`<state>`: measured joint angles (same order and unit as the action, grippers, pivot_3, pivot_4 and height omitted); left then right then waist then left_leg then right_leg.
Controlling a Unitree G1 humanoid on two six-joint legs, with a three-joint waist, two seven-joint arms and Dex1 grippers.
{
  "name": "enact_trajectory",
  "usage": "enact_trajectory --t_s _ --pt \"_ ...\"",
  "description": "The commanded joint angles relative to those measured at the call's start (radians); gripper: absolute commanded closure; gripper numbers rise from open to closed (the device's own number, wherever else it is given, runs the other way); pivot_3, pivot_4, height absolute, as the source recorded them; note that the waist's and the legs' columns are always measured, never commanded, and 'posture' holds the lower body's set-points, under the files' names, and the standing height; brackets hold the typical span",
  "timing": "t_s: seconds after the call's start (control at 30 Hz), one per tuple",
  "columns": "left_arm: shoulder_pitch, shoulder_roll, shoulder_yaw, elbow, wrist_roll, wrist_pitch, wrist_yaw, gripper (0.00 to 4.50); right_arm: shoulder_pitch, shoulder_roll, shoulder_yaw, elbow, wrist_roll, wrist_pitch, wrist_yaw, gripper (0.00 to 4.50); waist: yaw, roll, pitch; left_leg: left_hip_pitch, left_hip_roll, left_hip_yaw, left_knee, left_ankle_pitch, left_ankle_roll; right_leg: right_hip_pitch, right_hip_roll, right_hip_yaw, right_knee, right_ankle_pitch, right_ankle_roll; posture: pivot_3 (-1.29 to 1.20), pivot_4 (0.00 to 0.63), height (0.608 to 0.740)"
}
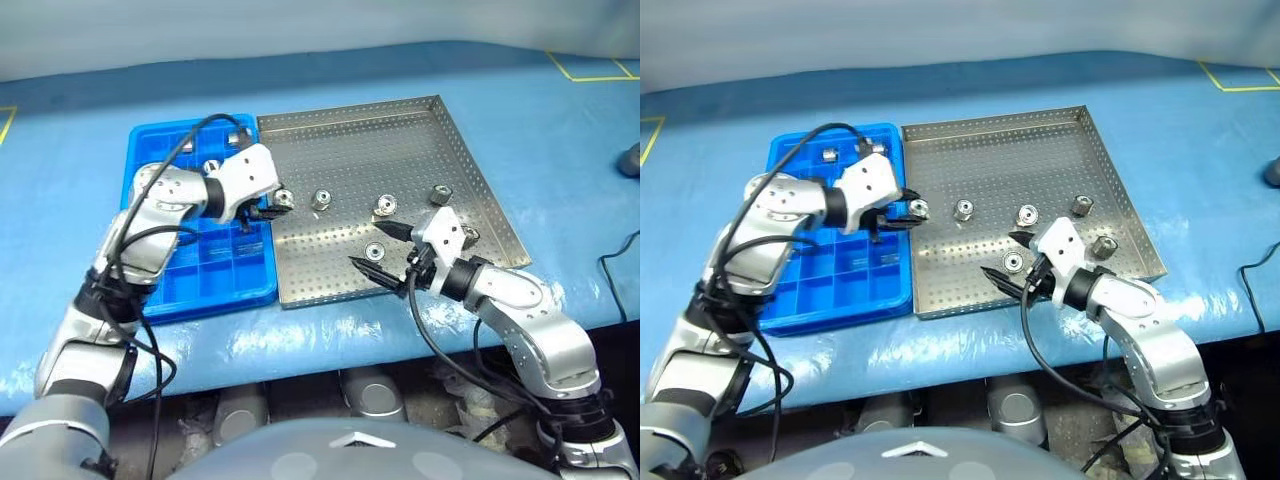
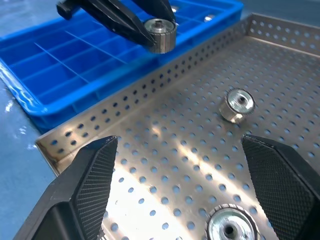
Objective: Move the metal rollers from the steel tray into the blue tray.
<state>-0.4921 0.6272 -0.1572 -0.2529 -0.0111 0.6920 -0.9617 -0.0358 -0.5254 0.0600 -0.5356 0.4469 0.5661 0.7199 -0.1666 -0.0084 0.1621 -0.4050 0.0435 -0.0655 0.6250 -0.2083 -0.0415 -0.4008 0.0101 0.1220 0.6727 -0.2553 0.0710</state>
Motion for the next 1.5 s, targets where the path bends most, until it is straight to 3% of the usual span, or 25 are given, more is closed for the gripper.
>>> enact_trajectory --t_s 0.03,0.23,0.43,0.83,1.1,1.2,1.33,1.5 --pt "0.074 0.027 0.122 -0.128 -0.016 0.100 0.092 2.81 -0.042 0.024 0.007 -0.053 0.094 -0.025 0.063 0.31 0.008 -0.001 0.001 0.000 0.000 0.000 0.000 0.000 0.000 0.000 0.000 0.000 0.000 0.000 0.000 -0.06 0.150 0.740" --pt "0.197 0.022 0.202 -0.171 0.011 0.191 0.249 2.81 -0.085 0.020 0.030 -0.024 0.086 -0.025 0.075 0.31 0.056 -0.005 0.003 0.000 0.000 -0.001 0.000 0.000 0.000 0.000 0.000 -0.001 0.000 0.000 0.000 -0.01 0.150 0.740" --pt "0.262 -0.044 0.263 -0.152 0.009 0.206 0.400 2.81 -0.086 0.013 0.017 -0.021 0.087 -0.018 0.057 0.31 0.092 -0.006 0.004 0.000 0.000 -0.001 0.001 0.000 0.000 0.000 -0.001 -0.002 0.000 0.000 0.000 0.00 0.150 0.740" --pt "0.270 -0.054 0.300 -0.096 -0.001 0.194 0.530 2.81 -0.088 0.012 0.011 -0.017 0.084 -0.022 0.026 0.31 0.100 -0.006 0.004 0.000 0.000 -0.001 0.000 0.000 0.000 0.000 -0.001 -0.002 0.000 0.000 0.000 0.01 0.150 0.740" --pt "0.268 -0.044 0.346 -0.106 -0.026 0.171 0.533 0.12 -0.090 0.014 0.003 -0.014 0.074 -0.029 -0.003 0.31 0.100 -0.006 0.004 0.000 0.000 -0.001 0.000 0.000 0.000 0.000 -0.001 -0.002 0.000 0.000 0.000 0.00 0.150 0.740" --pt "0.227 -0.087 0.352 -0.143 -0.109 0.148 0.492 0.02 -0.088 0.013 0.004 -0.014 0.069 -0.030 -0.011 0.31 0.101 -0.006 0.004 0.000 0.000 -0.001 0.000 0.000 0.000 0.000 -0.001 -0.002 0.000 0.000 0.000 -0.01 0.150 0.740" --pt "0.138 -0.171 0.214 -0.159 -0.244 0.116 0.361 0.02 -0.076 0.003 -0.001 -0.017 0.034 -0.017 -0.054 0.31 0.111 -0.006 0.003 -0.001 -0.001 -0.001 0.002 0.000 -0.001 0.000 -0.002 -0.003 -0.001 0.000 0.000 -0.03 0.150 0.740" --pt "-0.045 -0.254 -0.040 0.082 -0.173 0.018 0.301 0.02 -0.028 -0.034 -0.010 -0.009 -0.020 0.008 -0.100 0.31 0.100 -0.006 0.003 -0.003 -0.002 0.000 0.003 0.000 -0.001 0.001 -0.002 -0.002 -0.005 0.002 0.003 -0.10 0.150 0.740"
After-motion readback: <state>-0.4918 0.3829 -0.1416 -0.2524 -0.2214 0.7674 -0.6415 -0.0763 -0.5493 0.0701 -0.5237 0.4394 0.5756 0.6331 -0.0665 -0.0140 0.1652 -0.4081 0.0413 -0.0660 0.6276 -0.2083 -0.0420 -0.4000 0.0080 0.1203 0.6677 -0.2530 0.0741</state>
